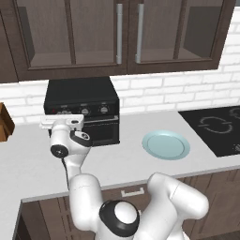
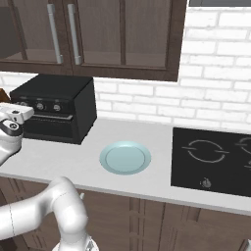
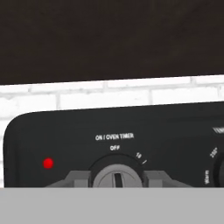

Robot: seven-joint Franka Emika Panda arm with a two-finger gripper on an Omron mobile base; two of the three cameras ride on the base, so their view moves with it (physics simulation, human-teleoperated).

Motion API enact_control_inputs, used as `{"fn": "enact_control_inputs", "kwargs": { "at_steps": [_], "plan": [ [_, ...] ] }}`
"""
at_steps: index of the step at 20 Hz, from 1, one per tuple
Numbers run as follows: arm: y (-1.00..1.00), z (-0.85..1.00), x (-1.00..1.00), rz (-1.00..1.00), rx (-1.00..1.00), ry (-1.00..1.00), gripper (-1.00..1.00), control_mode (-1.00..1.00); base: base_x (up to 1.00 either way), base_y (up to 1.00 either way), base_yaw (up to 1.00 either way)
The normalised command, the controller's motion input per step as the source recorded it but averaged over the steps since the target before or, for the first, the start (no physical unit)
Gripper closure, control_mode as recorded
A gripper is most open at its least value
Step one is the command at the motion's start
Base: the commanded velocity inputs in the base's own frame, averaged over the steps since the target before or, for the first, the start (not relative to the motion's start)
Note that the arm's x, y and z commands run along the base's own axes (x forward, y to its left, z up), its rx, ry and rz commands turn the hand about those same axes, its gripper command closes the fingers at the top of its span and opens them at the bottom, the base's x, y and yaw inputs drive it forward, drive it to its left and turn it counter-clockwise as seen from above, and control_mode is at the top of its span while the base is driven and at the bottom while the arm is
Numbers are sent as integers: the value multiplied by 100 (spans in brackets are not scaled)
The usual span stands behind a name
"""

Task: Pick up the kebab skewer and baguette bread, and place them inside the toaster oven. Close the toaster oven door and start by setting the timer.

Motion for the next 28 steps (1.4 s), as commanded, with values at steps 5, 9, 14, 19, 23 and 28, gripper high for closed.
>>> {"fn": "enact_control_inputs", "kwargs": {
  "at_steps": [5,9,14,19,23,28],
  "plan": [
    [0,0,0,0,6,0,100,-100,0,0,0],
    [0,0,0,0,11,0,100,-100,0,0,0],
    [0,0,0,-1,15,0,100,-100,0,0,0],
    [0,0,0,-4,17,0,100,-100,0,0,0],
    [0,0,0,-6,18,0,100,-100,0,0,0],
    [0,0,0,-6,19,0,100,-100,0,0,0]
  ]
}}
